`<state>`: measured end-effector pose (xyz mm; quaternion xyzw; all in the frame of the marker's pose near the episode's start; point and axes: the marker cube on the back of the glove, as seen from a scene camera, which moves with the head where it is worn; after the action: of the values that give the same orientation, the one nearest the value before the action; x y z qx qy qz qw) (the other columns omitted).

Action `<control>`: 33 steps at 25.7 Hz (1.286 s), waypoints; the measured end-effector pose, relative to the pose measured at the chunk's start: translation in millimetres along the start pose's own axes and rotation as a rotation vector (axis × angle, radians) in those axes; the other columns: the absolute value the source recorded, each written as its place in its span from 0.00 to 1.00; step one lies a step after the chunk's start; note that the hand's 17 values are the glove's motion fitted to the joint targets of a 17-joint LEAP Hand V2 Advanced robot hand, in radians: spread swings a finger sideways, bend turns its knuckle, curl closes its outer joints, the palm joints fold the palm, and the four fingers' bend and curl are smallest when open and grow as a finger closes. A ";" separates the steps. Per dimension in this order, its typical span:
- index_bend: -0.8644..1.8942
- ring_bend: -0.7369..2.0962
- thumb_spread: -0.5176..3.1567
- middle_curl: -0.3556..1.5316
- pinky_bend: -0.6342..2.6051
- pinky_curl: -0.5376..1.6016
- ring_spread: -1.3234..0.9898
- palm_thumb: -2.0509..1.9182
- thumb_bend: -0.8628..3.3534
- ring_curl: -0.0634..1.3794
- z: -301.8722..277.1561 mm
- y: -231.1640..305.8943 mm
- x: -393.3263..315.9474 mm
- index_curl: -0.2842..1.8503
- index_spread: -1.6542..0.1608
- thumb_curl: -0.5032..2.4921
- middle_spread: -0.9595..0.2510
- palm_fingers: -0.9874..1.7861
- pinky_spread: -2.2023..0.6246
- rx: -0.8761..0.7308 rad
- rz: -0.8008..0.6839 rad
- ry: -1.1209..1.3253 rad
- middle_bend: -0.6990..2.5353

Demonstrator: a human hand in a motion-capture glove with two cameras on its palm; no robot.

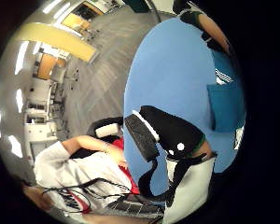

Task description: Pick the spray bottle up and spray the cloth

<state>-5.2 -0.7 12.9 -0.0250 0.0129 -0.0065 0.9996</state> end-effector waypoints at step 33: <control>0.37 0.34 0.44 0.37 0.31 0.36 0.58 0.62 0.20 0.22 -46.9 350.1 48.5 0.25 0.71 0.24 0.74 0.59 0.85 0.553 0.458 -0.169 0.33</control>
<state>46.3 346.0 -52.7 0.2494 -0.0665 0.2161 0.9416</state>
